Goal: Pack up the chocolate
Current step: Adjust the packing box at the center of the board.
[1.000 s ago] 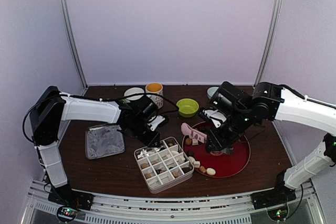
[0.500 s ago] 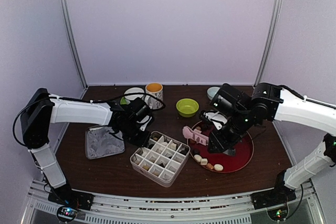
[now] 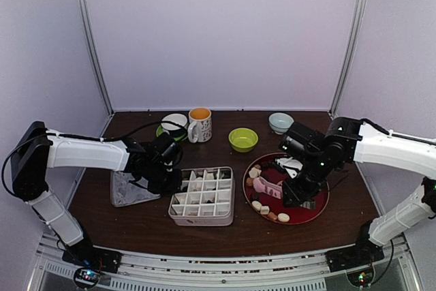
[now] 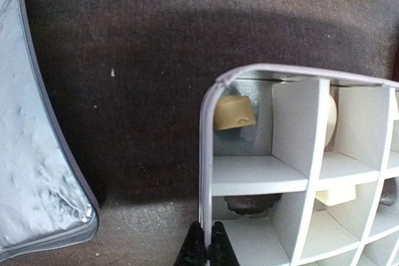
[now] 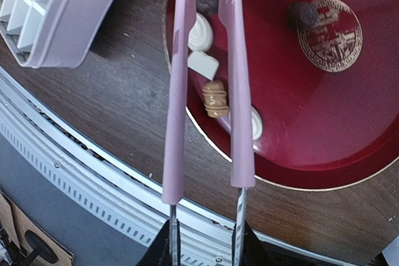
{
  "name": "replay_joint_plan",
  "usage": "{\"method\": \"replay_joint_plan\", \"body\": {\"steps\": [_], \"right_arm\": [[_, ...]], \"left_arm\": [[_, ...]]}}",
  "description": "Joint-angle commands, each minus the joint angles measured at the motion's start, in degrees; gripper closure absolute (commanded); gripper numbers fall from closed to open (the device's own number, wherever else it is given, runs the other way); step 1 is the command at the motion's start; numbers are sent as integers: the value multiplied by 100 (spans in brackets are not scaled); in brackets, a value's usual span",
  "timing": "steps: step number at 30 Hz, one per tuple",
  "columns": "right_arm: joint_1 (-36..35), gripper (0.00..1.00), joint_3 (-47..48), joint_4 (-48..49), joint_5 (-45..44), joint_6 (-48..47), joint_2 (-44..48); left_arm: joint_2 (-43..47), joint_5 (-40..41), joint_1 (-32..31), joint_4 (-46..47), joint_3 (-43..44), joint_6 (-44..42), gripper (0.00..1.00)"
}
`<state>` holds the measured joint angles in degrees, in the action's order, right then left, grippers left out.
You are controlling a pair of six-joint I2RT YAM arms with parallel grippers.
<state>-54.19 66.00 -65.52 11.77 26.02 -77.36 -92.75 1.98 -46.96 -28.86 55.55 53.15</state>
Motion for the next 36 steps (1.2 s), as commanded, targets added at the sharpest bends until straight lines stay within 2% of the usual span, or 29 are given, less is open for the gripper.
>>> {"method": "replay_joint_plan", "body": {"steps": [1, 3, 9, 14, 29, 33, 36], "right_arm": [[53, 72, -261, -222, 91, 11, 358], [73, 70, -365, -319, 201, -10, 454], [73, 67, -499, -435, 459, -64, 616], [71, 67, -594, -410, 633, -91, 617], [73, 65, -701, -433, 444, -91, 309], [75, 65, -707, -359, 475, -89, 258], [71, 65, -633, -307, 515, -96, 178]], "left_arm": [[38, -97, 28, 847, 114, 265, 100], [-72, -137, 29, 847, 198, 221, 98], [-122, -134, 29, 961, 253, 158, 79], [57, -46, 29, 953, 246, 41, 72], [1229, 741, 25, 783, 141, -451, 68], [1576, 879, 29, 1114, -168, -480, 67], [1928, 992, 29, 1466, -475, -489, 62]]}}
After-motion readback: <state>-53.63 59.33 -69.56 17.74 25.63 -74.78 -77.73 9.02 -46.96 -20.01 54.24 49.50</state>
